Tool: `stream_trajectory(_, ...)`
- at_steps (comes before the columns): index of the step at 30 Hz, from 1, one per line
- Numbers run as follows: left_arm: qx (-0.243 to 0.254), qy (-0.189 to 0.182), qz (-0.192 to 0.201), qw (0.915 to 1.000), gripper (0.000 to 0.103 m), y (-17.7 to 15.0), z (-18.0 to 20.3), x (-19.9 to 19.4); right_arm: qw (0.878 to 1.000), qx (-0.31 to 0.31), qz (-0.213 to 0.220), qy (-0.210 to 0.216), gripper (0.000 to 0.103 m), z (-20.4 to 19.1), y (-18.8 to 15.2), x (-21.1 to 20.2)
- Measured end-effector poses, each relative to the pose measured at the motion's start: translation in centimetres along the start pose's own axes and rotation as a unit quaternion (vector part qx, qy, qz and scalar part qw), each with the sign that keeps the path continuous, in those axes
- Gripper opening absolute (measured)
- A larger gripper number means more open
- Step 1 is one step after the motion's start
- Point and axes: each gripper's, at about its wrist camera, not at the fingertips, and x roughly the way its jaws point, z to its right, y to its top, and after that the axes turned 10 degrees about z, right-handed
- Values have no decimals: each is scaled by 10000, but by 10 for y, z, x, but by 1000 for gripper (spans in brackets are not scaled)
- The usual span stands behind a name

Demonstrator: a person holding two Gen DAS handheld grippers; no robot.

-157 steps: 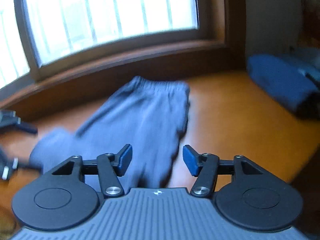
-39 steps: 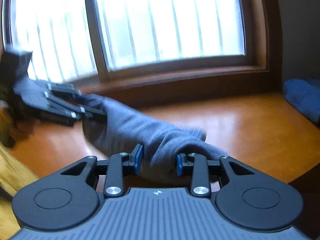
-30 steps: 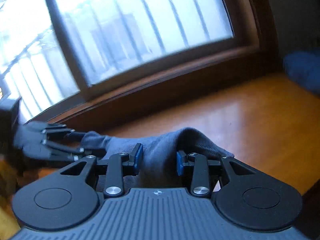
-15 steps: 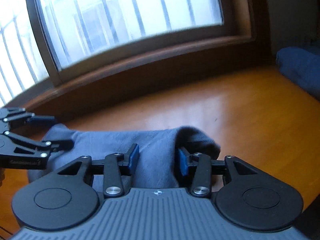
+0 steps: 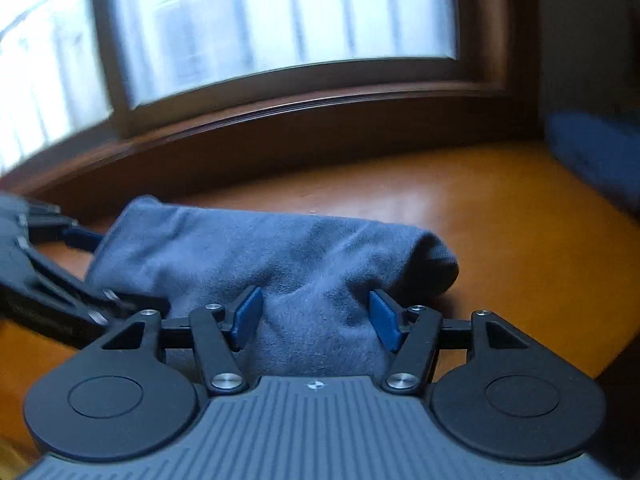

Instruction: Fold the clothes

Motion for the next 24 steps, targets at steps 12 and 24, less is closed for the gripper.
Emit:
stream_trajectory(12,361,88,390,9985,92,3,-21,4,9955,-800,-14,-518,63,-47,-24,-40)
stream_trajectory(24,-79,-596,-159,9981,93,-12,-11,21,9950,-811,431,-388,68,-11,-3,-35)
